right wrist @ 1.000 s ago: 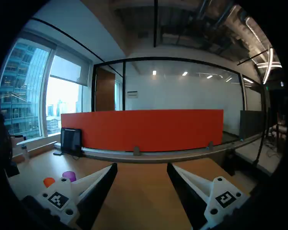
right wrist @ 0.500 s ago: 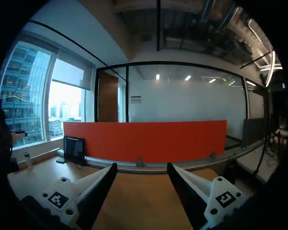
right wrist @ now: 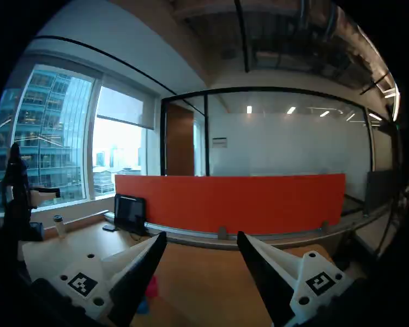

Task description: Pour water

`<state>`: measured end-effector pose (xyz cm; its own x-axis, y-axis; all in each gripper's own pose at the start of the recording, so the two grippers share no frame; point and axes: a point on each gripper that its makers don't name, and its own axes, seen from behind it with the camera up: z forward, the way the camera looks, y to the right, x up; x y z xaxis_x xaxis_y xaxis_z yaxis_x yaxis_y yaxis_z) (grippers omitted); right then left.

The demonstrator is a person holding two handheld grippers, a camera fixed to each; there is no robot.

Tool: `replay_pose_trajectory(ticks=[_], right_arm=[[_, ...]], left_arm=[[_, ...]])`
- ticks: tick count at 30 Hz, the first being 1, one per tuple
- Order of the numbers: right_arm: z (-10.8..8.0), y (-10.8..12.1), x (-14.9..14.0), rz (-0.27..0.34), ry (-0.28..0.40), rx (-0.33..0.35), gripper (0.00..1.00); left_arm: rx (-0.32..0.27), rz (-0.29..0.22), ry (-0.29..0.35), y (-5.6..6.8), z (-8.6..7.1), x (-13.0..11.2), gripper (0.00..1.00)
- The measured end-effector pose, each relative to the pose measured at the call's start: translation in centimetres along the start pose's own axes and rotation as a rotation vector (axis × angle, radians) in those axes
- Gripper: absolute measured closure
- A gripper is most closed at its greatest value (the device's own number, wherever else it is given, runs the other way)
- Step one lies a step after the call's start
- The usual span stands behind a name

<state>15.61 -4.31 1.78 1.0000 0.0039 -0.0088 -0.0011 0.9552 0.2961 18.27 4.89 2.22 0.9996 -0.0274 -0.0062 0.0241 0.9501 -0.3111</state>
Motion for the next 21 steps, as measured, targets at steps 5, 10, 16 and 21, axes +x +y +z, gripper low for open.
replay_pose_trajectory(ticks=[5,10,16,21], right_arm=[[-0.4,-2.7,0.4,-0.012,-0.008,0.113,0.00],[-0.3,-4.0,0.2,-0.034,-0.020,0.172,0.00],[0.0,-4.9,-0.2,-0.048,-0.039,0.212,0.00],[0.2,-5.0,-0.7,-0.048,-0.062,0.232,0.00]], left_arm=[[-0.085,-0.014,0.008,1.9,-0.3,0.5,0.01],[-0.137,-0.010,-0.001,3.2,-0.4,0.2,0.01],[-0.180,0.011,-0.025,4.6,-0.6,-0.9,0.01],[-0.220,0.038,-0.052,5.9,-0.8,-2.2,0.01]])
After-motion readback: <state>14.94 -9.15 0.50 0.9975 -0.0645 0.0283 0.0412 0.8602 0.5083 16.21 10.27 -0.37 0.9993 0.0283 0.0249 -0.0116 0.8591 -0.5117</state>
